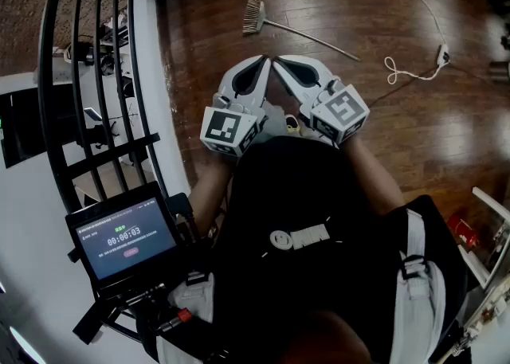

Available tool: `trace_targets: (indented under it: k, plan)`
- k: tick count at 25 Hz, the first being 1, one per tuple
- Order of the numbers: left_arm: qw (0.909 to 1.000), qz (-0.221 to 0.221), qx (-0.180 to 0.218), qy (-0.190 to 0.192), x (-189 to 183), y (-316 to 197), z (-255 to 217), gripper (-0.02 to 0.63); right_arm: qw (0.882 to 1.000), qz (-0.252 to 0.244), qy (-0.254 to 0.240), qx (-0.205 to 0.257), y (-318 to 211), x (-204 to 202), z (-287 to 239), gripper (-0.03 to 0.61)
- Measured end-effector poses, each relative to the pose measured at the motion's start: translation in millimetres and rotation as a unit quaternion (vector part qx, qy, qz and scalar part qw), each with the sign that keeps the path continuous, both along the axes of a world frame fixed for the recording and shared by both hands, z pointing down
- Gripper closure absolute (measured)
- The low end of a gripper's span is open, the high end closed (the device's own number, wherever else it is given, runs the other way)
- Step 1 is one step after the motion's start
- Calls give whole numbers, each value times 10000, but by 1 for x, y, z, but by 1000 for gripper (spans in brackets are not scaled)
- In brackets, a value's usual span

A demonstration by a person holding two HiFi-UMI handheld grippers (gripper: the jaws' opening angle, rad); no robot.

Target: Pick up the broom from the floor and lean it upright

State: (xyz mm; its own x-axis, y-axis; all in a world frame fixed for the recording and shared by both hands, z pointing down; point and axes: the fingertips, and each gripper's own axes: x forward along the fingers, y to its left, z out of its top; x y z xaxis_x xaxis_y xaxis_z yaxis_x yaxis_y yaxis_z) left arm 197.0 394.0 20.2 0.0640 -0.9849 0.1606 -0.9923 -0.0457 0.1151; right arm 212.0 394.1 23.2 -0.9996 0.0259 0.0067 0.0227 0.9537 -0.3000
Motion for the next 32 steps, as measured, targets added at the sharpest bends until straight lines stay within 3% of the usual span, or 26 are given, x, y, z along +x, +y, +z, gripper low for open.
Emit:
trace_targets:
  k: [4, 9, 12, 14, 15, 16, 17, 19, 21, 23, 27, 31, 32]
  plan:
    - [9997, 202, -64, -77, -6, -27, 1, 603, 9999, 106, 43, -47, -22, -5, 6, 578]
    - [9951, 933, -328, -11, -72, -120, 56, 603, 9971, 602, 411, -228, -114, -69, 56, 578]
    - [9880, 1304, -655, -514, -98, -169, 92, 601, 9936, 867, 677, -273, -168, -84, 70, 578]
    - [9761, 1656, -1015, -977, -108, -197, 122, 600, 9905, 1041, 851, -296, -206, -86, 75, 578]
    - [9679, 1876, -1224, -1135, -116, -215, 141, 529, 9882, 1159, 937, -347, -230, -92, 80, 578]
    - [9579, 2104, -1456, -1305, -127, -234, 163, 416, 9855, 1291, 1015, -418, -254, -100, 88, 578]
    - [9445, 2342, -1719, -1535, -136, -251, 188, 358, 9829, 1414, 1079, -473, -277, -107, 96, 578]
    - [9064, 2893, -2264, -2085, -142, -276, 240, 214, 9790, 1596, 1164, -506, -315, -110, 114, 578]
    - [8661, 3441, -2685, -2436, -138, -291, 290, 212, 9740, 1794, 1254, -590, -345, -101, 138, 578]
    - [8382, 3795, -2980, -2544, -133, -307, 336, 210, 9659, 2053, 1373, -771, -373, -91, 164, 578]
    - [8056, 4116, -3389, -2586, -122, -332, 427, 212, 9580, 2308, 1437, -914, -410, -77, 221, 578]
    - [7597, 4412, -3815, -2876, -100, -340, 543, 218, 9478, 2487, 1356, -1465, -435, -46, 322, 577]
    - [7532, 4439, -3873, -2926, -95, -344, 575, 218, 9446, 2542, 1389, -1542, -442, -39, 352, 578]
